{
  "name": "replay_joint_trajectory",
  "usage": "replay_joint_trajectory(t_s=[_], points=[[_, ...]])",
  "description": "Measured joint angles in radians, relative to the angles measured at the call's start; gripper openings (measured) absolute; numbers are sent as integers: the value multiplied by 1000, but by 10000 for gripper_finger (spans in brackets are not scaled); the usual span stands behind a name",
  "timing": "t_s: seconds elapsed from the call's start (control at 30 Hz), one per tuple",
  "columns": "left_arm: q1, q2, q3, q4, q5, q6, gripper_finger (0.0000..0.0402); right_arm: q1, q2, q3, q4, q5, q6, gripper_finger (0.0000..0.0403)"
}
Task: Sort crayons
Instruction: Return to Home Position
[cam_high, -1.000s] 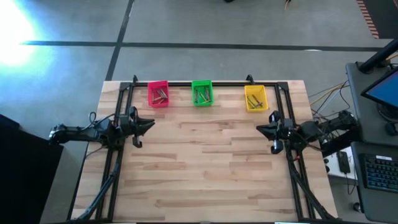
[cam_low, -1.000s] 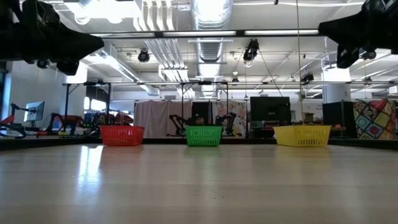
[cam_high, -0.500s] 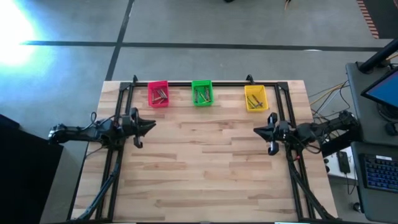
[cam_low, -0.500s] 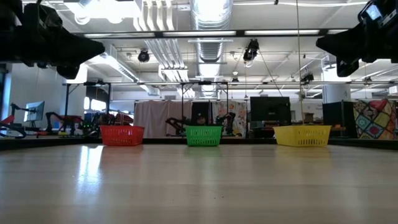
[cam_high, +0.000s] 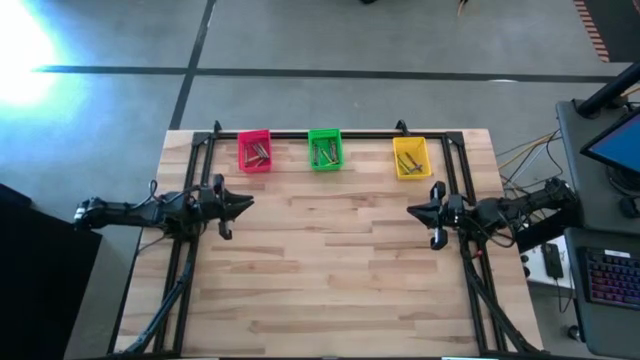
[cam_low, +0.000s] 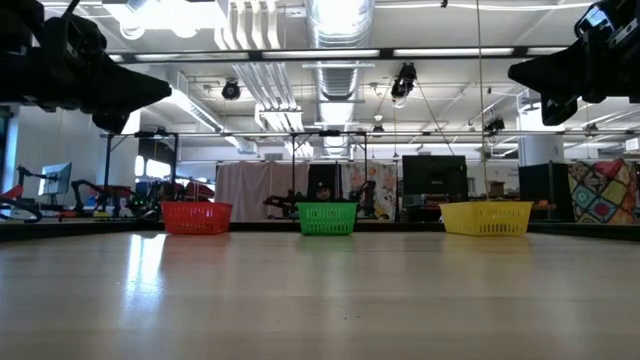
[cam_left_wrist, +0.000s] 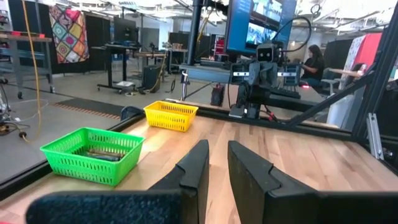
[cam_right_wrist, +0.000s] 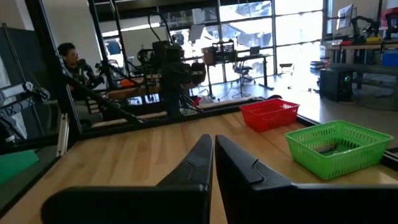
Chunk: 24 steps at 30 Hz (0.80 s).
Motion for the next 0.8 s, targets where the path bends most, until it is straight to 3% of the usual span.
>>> replay_joint_trajectory(t_s=[0.8], points=[[0, 51, 10, -2, 0, 0, 43, 0, 0, 0, 0, 0, 10, 11]])
